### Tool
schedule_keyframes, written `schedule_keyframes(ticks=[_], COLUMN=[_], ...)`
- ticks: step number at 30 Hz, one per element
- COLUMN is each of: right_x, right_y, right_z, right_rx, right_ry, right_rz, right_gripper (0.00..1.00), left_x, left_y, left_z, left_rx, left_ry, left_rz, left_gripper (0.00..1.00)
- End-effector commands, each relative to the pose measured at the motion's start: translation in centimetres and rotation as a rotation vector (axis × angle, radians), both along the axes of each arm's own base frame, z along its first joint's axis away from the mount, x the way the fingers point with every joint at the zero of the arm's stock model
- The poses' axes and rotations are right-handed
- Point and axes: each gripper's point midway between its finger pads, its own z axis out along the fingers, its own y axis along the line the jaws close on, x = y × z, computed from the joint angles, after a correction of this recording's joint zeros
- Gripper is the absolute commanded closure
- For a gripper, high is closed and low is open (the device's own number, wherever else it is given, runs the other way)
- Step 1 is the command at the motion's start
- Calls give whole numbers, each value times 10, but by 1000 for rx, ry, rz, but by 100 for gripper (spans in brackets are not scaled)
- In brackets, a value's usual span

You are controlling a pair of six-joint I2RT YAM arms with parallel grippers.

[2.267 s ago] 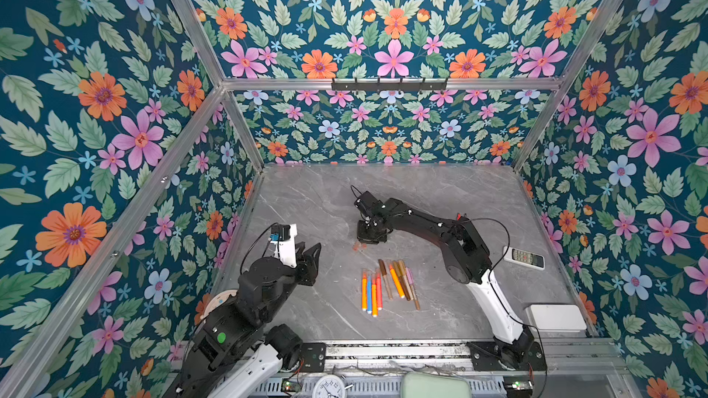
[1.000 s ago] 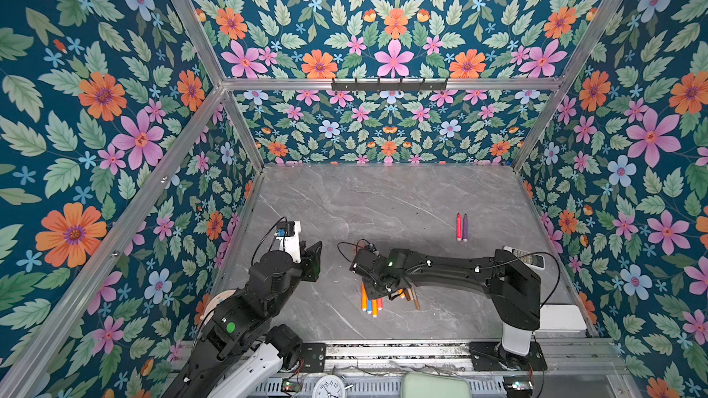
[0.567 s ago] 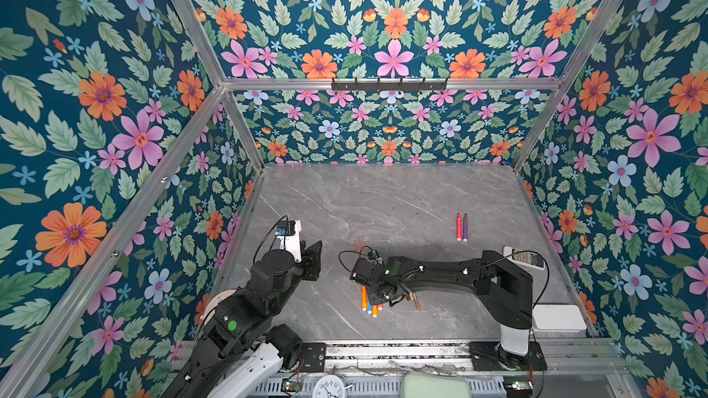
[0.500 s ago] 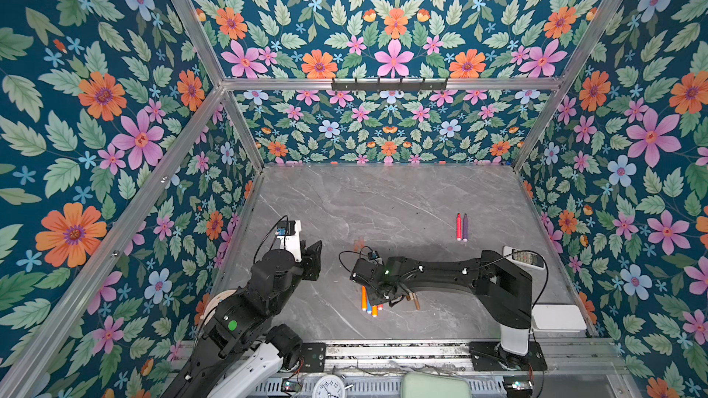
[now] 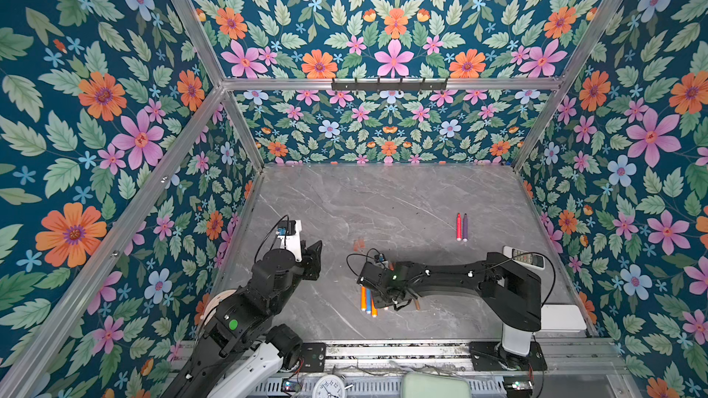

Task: Remove pen caps from pens
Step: Pick up the pen from the bottom-center of the table.

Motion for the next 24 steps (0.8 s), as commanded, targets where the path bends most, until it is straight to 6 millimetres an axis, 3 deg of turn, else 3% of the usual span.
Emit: schedule_keyframes(ticks=[1, 6, 11, 14, 19, 24], right_x=[-12, -10, 2, 7, -5, -23], right_y=[-4, -4, -9, -8, 11, 7], right_z=[-3, 4, 38, 67, 116, 143], right_rx=[-11, -11, 25, 101, 371, 521], right_ry=[35, 11, -84, -155, -212, -216], right_rz=[-19, -24, -36, -6, 148, 221], right_gripper=[77, 96, 100, 100, 100, 100], left_x=[1, 3, 9, 17, 26, 36], left_y=[1, -1, -9, -35, -123, -144], left_z=[1, -2, -5, -13, -30, -39], left_rx=[4, 12, 32, -22, -335, -407], left_ry=[-1, 10, 50, 137, 263, 293], left_rz=[5, 4, -6, -59, -300, -326], left_gripper=[51, 51, 50, 43, 43, 43])
